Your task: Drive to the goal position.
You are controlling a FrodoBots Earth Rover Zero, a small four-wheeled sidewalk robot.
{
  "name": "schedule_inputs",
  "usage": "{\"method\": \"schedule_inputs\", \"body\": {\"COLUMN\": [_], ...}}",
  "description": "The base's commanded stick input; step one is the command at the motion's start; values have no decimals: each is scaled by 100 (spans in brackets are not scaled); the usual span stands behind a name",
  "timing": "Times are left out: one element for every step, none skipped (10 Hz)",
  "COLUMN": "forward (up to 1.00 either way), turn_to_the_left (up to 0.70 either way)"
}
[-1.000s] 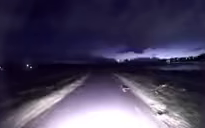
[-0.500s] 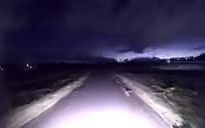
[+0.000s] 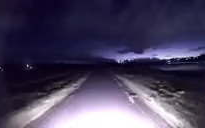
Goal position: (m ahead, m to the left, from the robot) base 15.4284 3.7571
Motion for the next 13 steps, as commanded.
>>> {"method": "schedule_inputs", "body": {"forward": [70,70,70,70,70,70,70,70,70,70,70,70,70], "turn_to_the_left": [0,0,0,0,0,0,0,-8,-2,0,0,0,0]}}
